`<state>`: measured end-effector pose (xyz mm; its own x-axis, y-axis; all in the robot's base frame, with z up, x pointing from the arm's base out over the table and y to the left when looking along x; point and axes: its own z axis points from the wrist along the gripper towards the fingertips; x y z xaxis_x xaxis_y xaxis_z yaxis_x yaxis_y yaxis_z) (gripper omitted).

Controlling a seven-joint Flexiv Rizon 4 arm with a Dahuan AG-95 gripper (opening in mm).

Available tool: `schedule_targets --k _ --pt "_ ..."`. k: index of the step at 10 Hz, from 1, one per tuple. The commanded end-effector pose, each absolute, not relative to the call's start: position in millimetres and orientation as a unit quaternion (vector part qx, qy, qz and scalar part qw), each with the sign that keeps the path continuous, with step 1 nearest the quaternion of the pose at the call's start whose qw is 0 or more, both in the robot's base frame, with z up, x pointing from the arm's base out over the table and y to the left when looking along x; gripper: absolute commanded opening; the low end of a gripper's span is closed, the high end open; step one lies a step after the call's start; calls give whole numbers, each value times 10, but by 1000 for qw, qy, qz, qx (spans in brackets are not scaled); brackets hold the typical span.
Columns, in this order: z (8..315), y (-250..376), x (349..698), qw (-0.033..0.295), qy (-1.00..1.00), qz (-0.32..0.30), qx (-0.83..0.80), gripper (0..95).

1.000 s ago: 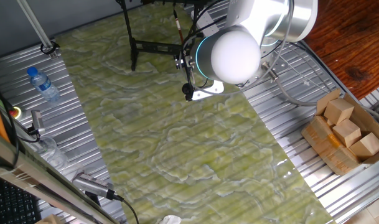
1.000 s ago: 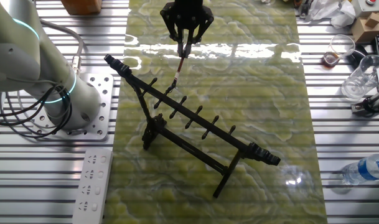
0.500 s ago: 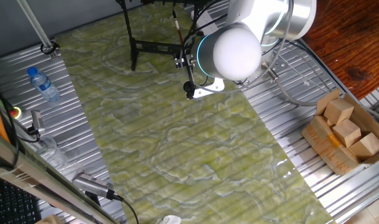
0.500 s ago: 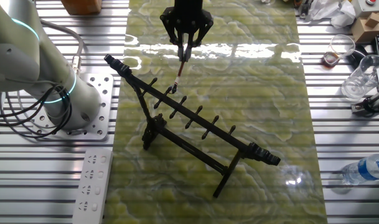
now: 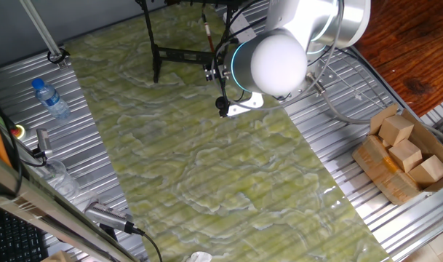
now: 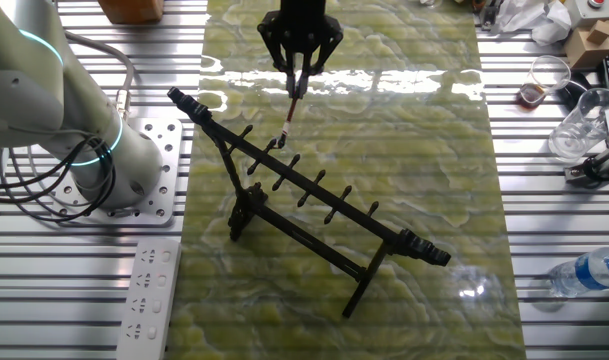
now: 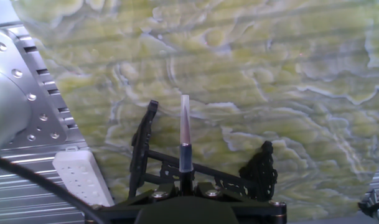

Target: Place the brush on the pen rack

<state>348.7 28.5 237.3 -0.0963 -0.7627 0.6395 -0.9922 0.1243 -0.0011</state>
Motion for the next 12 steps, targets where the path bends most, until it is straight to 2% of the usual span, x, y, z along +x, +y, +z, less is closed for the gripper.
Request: schedule_targets --k 1,6,8,12 --pt "2369 290 3488 255 -704 225 624 380" --pt "2376 291 3488 249 -715 231 611 380" --pt "2386 287 3488 211 -734 244 598 0" --pt "2466 256 3491 128 -783 200 575 0"
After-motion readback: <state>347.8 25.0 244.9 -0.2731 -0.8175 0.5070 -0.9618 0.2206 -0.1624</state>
